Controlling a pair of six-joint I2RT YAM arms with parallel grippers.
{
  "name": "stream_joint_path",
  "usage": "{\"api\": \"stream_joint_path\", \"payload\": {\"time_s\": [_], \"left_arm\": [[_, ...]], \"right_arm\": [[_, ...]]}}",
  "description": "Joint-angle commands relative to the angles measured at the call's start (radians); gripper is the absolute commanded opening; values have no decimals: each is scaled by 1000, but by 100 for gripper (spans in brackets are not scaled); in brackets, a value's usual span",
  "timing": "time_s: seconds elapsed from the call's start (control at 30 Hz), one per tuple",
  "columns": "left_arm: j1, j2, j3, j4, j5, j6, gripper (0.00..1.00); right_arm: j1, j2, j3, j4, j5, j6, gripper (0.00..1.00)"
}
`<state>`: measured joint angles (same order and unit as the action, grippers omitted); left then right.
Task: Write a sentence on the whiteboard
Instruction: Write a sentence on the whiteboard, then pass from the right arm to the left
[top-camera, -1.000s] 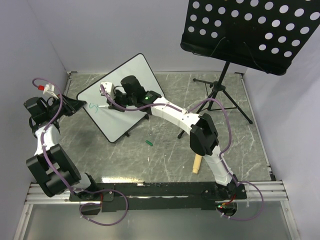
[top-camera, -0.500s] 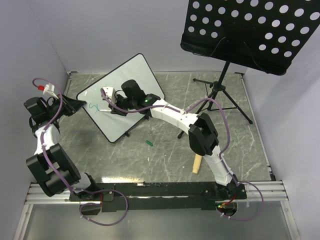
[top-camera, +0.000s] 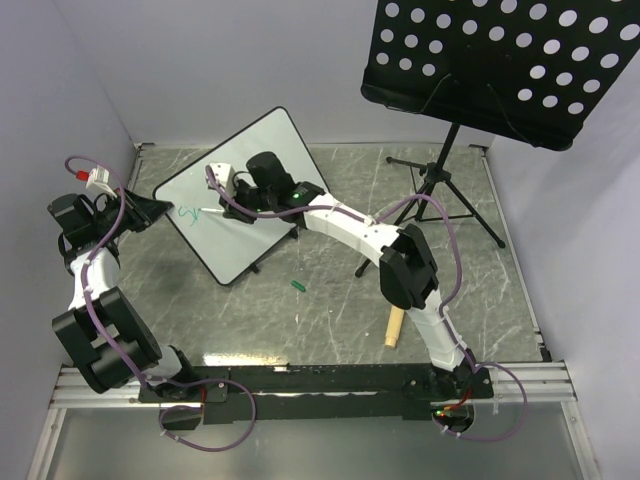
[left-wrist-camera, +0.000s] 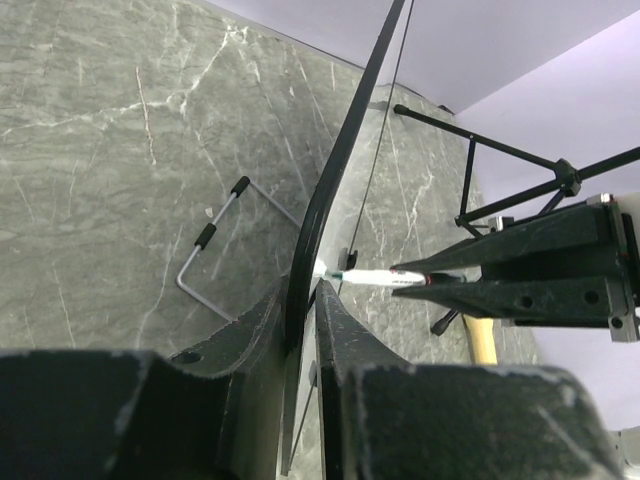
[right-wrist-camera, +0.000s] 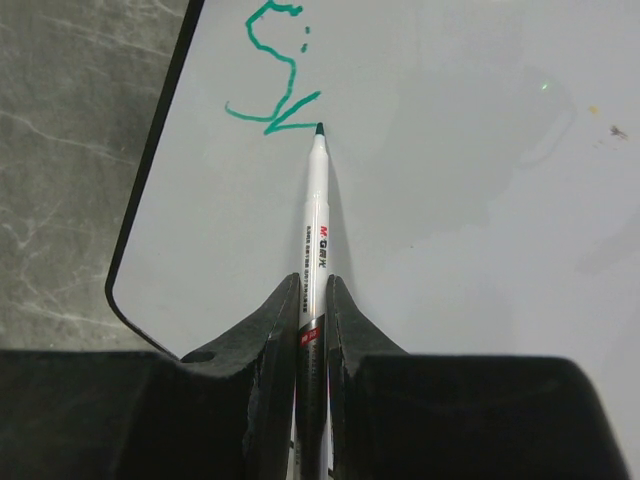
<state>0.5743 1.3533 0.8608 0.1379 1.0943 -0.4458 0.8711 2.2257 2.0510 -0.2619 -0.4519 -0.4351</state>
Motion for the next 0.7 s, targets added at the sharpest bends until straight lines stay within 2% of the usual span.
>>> {"api": "stream_joint_path", "payload": {"time_s": [0.0, 0.3, 0.4, 0.53, 0.67], "left_arm": [[-21, 3, 20, -27, 27, 16, 19], [-21, 1, 27, -34, 21, 12, 22], [-21, -3, 30, -50, 0, 13, 32], [-21, -23, 37, -76, -45, 9, 57], [-19, -51, 53, -92, -73, -1, 64]], "right_arm": [[-14, -12, 69, 35, 15, 12, 0], [-14, -34, 51, 46, 1, 16, 0], [-14, -60, 28, 52, -7, 22, 0], [-14, -86, 21, 43, -24, 30, 0], [-14, -113, 23, 26, -34, 35, 0]]}}
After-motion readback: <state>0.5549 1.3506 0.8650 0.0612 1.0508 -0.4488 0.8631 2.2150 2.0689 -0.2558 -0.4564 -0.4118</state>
